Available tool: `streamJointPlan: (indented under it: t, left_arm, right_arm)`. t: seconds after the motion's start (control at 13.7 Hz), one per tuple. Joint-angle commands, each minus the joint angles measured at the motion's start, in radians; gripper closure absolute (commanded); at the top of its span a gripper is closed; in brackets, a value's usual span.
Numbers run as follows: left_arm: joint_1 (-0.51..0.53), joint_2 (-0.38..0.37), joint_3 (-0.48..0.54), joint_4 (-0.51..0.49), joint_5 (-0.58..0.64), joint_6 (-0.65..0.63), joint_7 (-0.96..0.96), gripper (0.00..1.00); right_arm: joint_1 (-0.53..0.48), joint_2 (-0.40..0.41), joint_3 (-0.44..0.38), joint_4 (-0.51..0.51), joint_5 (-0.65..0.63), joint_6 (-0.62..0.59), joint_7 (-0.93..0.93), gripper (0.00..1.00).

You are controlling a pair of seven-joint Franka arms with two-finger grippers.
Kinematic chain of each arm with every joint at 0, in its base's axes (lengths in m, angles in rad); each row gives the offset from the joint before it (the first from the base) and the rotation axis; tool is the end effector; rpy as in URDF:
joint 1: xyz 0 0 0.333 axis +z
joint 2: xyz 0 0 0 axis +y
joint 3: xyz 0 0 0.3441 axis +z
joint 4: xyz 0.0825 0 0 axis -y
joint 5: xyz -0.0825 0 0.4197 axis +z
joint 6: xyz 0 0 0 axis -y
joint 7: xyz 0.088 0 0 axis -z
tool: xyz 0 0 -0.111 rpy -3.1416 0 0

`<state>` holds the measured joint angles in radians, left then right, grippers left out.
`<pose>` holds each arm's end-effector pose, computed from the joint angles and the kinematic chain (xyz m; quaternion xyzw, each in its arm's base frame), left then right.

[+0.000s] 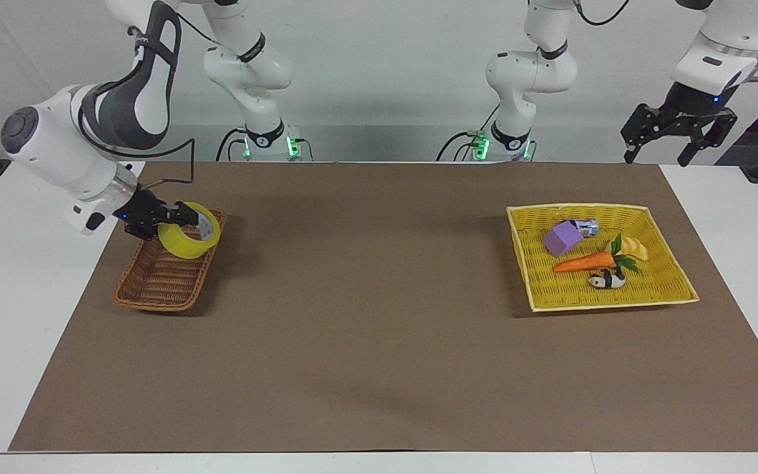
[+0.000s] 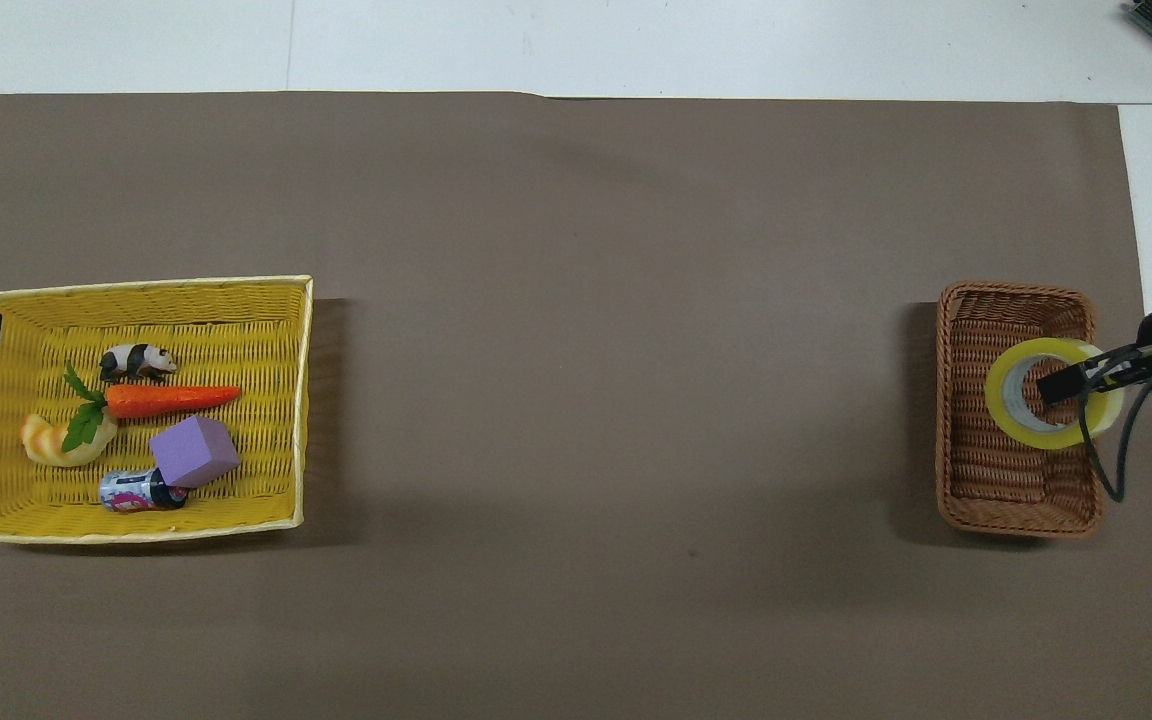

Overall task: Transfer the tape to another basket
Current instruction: 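Lower the tape into the brown basket and open the right gripper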

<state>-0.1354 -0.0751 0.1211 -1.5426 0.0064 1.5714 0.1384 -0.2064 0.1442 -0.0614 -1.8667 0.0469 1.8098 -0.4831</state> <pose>0.5646 -0.0042 0.7061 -0.9958 0.0759 -0.0516 0.0019 0.5897 -0.1563 0.4314 -0.9899 -0.0990 0.0867 0.0532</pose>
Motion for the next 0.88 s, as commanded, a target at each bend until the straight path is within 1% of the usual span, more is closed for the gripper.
streamJointPlan:
  t: [0.0, 0.15, 0.22, 0.29, 0.37, 0.44, 0.66, 0.8]
  left_arm:
    - [0.013, 0.009, -0.008, 0.022, 0.012, -0.025, 0.007, 0.0]
    - [0.013, 0.008, -0.008, 0.022, 0.012, -0.025, 0.007, 0.0]
    - [0.013, 0.009, -0.008, 0.022, 0.012, -0.025, 0.007, 0.0]
    - [0.013, 0.009, -0.008, 0.022, 0.012, -0.025, 0.007, 0.0]
    - [0.013, 0.008, -0.008, 0.022, 0.012, -0.025, 0.007, 0.0]
    - [0.013, 0.008, -0.008, 0.022, 0.012, -0.025, 0.007, 0.0]
    - [0.013, 0.008, -0.008, 0.022, 0.012, -0.025, 0.007, 0.0]
    - [0.013, 0.008, -0.008, 0.022, 0.012, -0.025, 0.007, 0.0]
  right_arm:
    - [-0.045, -0.028, 0.012, -0.115, -0.022, 0.068, -0.014, 1.0]
    - [-0.056, -0.026, 0.012, -0.156, -0.022, 0.101, -0.022, 1.0]
    - [-0.077, -0.018, 0.012, -0.188, -0.022, 0.137, -0.022, 1.0]
    - [-0.093, -0.02, 0.014, -0.218, -0.022, 0.17, -0.019, 0.75]
    - [-0.09, -0.018, 0.014, -0.213, -0.022, 0.168, -0.017, 0.08]
    - [-0.09, -0.015, 0.015, -0.204, -0.022, 0.164, -0.017, 0.0]
    - [-0.079, 0.002, 0.018, -0.157, -0.022, 0.154, -0.019, 0.0]
    - [-0.077, 0.0, 0.021, -0.155, -0.022, 0.148, -0.019, 0.0]
